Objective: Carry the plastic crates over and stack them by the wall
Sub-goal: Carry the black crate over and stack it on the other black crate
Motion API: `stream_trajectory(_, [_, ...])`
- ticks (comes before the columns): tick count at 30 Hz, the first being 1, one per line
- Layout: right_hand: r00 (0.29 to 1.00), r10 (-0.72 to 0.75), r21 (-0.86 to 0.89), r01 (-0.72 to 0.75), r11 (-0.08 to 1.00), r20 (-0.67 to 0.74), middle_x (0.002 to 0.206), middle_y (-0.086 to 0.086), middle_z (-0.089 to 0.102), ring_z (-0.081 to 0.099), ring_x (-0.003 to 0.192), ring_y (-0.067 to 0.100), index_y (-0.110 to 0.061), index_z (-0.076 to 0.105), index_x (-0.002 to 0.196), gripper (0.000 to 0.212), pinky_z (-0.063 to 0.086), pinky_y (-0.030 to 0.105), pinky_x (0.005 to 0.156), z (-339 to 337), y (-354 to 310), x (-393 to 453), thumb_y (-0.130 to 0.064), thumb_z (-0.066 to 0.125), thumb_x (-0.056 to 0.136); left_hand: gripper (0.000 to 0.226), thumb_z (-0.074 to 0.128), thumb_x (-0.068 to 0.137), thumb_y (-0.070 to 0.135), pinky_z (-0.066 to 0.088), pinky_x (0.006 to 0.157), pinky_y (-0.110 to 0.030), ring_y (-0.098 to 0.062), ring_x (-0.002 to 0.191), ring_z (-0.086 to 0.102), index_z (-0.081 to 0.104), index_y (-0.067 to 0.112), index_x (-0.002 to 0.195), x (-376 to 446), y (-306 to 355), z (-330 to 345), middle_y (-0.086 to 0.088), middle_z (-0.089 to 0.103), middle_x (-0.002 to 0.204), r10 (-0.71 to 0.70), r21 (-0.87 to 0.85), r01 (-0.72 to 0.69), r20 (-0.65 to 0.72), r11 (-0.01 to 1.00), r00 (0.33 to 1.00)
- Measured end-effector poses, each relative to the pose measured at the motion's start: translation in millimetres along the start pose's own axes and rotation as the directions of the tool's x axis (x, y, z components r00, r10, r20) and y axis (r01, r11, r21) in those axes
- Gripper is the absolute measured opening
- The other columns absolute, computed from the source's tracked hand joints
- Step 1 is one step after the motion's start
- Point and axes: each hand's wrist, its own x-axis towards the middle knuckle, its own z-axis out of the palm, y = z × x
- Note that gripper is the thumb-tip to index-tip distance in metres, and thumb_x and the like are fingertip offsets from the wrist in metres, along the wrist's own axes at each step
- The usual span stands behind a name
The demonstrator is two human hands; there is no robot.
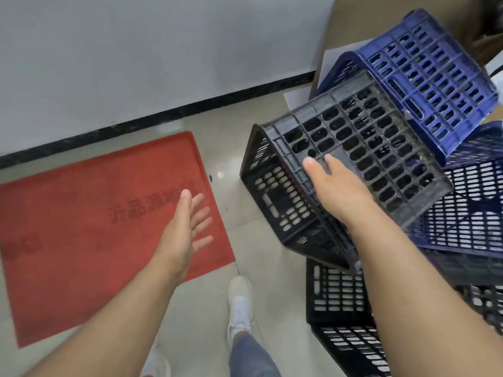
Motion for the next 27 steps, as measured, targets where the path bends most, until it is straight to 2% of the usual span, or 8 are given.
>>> stream_trajectory(2, [1.000, 0.020, -0.128, -0.021, 0.992, -0.006, 0.155, 0.010, 0.030, 0.030, 0.140, 0.035, -0.032, 0.018, 0.151, 0.072, 0.028, 0.051, 0.111, 13.9, 2.3, 11.4, -0.068, 0.027, 0.089, 0.061, 0.022, 0.094, 0.061, 0.043, 0.098, -0.041, -0.016, 0.119, 0.050, 0.040, 0.027, 0.142, 11.5, -4.0, -4.6, -0.007, 0.046, 0.145, -0.010, 0.003, 0.010, -0.002, 1.000, 1.000])
stream_trajectory(6, [0.993, 0.085, -0.265, -0.104, 0.959, -0.082, 0.149, 0.021, 0.031, 0.031, 0.136, 0.039, -0.026, 0.021, 0.150, 0.068, 0.029, 0.051, 0.107, 46.1, 2.4, 24.7, -0.062, 0.025, 0.093, 0.061, 0.023, 0.094, 0.060, 0.043, 0.097, -0.042, -0.018, 0.120, 0.050, 0.042, 0.027, 0.141, 38.4, -17.4, -17.9, -0.009, 0.046, 0.145, -0.042, -0.008, 0.042, -0.023, 0.999, 0.999])
stream_trajectory(10, [0.977, 0.072, -0.257, -0.123, 0.959, -0.200, 0.143, 0.026, 0.035, 0.035, 0.131, 0.041, -0.028, 0.016, 0.151, 0.064, 0.027, 0.051, 0.107, 67.9, 10.3, 36.3, -0.058, 0.024, 0.095, 0.061, 0.024, 0.094, 0.060, 0.043, 0.096, -0.042, -0.021, 0.125, 0.048, 0.040, 0.026, 0.142, 62.2, -31.5, -21.5, -0.009, 0.045, 0.145, -0.062, -0.023, 0.061, -0.039, 0.998, 0.997])
stream_trajectory(14, [0.929, -0.034, -0.277, -0.075, 0.958, -0.368, 0.132, 0.026, 0.045, 0.041, 0.122, 0.038, -0.032, 0.019, 0.150, 0.060, 0.027, 0.049, 0.104, 88.2, 22.2, 45.5, -0.058, 0.022, 0.095, 0.062, 0.024, 0.094, 0.059, 0.042, 0.097, -0.044, -0.023, 0.129, 0.046, 0.040, 0.024, 0.142, 91.3, -47.5, -18.6, -0.009, 0.044, 0.147, -0.087, -0.008, 0.087, -0.045, 0.996, 0.995])
stream_trajectory(17, [0.890, -0.102, -0.312, -0.047, 0.949, -0.444, 0.124, 0.023, 0.049, 0.046, 0.113, 0.038, -0.031, 0.027, 0.145, 0.060, 0.030, 0.047, 0.100, 95.3, 29.5, 52.7, -0.060, 0.023, 0.093, 0.061, 0.024, 0.095, 0.058, 0.043, 0.096, -0.043, -0.024, 0.129, 0.046, 0.040, 0.023, 0.143, 111.2, -60.6, -17.7, -0.009, 0.043, 0.147, -0.097, -0.010, 0.097, -0.046, 0.995, 0.994])
stream_trajectory(23, [0.813, -0.189, -0.362, -0.029, 0.932, -0.551, 0.114, 0.023, 0.054, 0.053, 0.102, 0.042, -0.007, 0.046, 0.126, 0.069, 0.038, 0.048, 0.088, 96.8, 37.0, 55.3, -0.062, 0.026, 0.090, 0.062, 0.024, 0.095, 0.058, 0.042, 0.095, -0.042, -0.023, 0.130, 0.046, 0.038, 0.023, 0.144, 128.5, -76.2, -19.0, -0.010, 0.042, 0.148, -0.111, 0.008, 0.111, -0.026, 0.994, 0.993])
stream_trajectory(27, [0.790, -0.238, -0.355, 0.028, 0.934, -0.565, 0.113, 0.023, 0.054, 0.053, 0.100, 0.043, -0.006, 0.046, 0.125, 0.070, 0.038, 0.045, 0.080, 94.2, 35.5, 55.3, -0.062, 0.025, 0.089, 0.062, 0.025, 0.095, 0.057, 0.041, 0.097, -0.044, -0.026, 0.131, 0.045, 0.037, 0.021, 0.144, 142.3, -80.4, -24.2, -0.012, 0.042, 0.148, -0.130, -0.016, 0.130, -0.035, 0.991, 0.991])
